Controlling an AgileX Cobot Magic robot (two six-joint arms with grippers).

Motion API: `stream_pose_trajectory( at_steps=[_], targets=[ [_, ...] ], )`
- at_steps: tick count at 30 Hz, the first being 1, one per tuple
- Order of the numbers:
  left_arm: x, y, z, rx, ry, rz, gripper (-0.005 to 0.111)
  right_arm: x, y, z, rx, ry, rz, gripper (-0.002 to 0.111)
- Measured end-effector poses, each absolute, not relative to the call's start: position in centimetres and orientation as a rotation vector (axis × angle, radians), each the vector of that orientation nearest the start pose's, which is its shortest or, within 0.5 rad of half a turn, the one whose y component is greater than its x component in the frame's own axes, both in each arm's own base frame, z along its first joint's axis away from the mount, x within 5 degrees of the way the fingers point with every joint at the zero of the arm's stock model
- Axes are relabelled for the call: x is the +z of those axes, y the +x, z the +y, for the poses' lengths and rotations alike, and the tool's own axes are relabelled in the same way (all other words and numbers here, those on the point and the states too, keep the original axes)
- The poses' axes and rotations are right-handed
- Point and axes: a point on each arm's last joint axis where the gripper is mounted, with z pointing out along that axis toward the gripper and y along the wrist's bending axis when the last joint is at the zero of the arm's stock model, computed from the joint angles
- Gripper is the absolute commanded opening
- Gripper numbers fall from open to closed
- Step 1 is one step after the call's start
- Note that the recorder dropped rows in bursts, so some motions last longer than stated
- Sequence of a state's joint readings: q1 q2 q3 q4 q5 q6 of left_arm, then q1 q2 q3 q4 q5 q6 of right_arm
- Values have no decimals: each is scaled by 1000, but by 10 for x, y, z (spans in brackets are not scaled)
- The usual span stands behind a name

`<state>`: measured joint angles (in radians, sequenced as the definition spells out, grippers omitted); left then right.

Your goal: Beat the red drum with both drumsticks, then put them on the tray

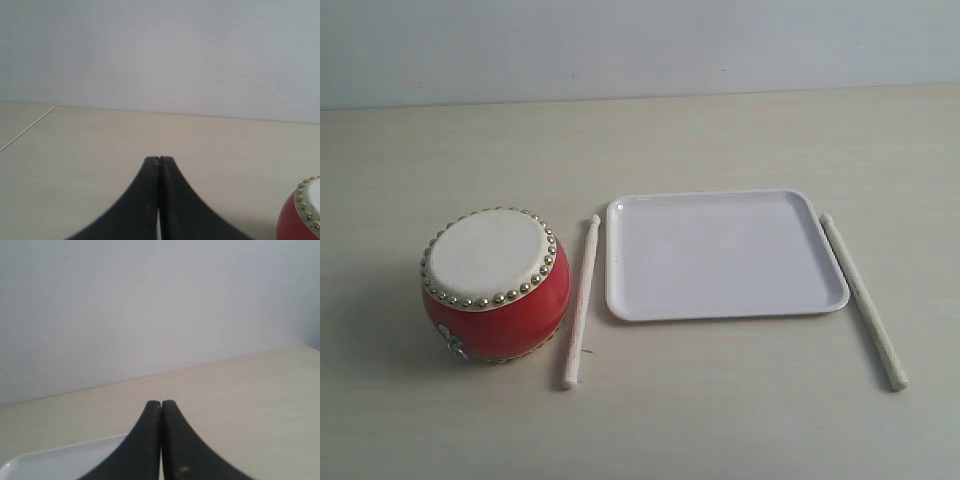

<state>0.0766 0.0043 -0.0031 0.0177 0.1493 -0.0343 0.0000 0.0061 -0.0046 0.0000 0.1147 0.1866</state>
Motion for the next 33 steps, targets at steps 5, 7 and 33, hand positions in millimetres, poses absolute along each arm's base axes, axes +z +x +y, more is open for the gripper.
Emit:
stream_pose_trajectory(
  at_steps=[5, 7, 33],
  targets=[
    [200, 56, 5, 48, -78, 1632, 0, 204, 57, 0, 145, 149, 1595, 0],
    [200, 56, 5, 48, -78, 1632, 0, 204, 57, 0, 145, 149, 1595, 0],
    [200, 56, 5, 48, -78, 1632, 0, 209, 57, 0, 148, 144, 1536, 0]
  ],
)
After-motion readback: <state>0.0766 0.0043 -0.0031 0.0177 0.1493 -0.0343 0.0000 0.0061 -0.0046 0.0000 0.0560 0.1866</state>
